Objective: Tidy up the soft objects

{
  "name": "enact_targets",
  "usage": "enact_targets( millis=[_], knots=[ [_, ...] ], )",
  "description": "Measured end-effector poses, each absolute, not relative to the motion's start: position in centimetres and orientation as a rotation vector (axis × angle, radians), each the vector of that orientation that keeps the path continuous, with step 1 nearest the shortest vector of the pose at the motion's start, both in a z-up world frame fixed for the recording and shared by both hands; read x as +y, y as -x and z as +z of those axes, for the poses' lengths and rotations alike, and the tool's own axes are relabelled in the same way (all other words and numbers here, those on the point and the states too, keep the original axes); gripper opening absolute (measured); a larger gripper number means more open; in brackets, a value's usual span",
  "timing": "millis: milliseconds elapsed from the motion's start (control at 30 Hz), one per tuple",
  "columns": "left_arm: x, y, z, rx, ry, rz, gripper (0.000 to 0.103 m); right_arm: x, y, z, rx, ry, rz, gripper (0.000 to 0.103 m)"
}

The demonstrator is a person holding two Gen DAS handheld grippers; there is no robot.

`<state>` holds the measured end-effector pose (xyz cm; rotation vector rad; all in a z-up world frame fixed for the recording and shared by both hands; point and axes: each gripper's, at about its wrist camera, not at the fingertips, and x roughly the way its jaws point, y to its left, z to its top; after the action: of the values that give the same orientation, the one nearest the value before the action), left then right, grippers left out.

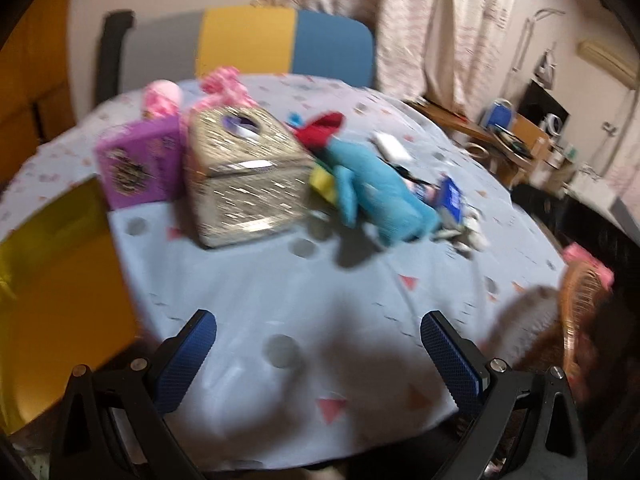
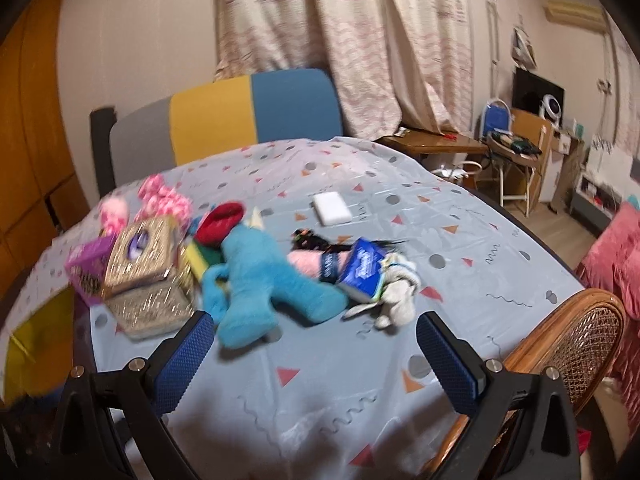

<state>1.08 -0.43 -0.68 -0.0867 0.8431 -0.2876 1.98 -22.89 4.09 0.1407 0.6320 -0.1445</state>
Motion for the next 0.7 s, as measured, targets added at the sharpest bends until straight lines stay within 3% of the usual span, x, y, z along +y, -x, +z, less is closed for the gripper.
enact_targets(
  millis=[300, 700],
  knots=[
    [-3.4, -2.7, -0.3, 0.871, 0.078, -0.470, 0.103, -30.2, -3.1, 4.6, 0.646, -0.281, -0.228, 0.103],
    [-7.6, -11.2, 5.3, 0.837, 0.044, -0.514, 0.103, -32.4, -4.2, 2.3, 0.657, -0.354, -0.182, 0.103]
  ],
)
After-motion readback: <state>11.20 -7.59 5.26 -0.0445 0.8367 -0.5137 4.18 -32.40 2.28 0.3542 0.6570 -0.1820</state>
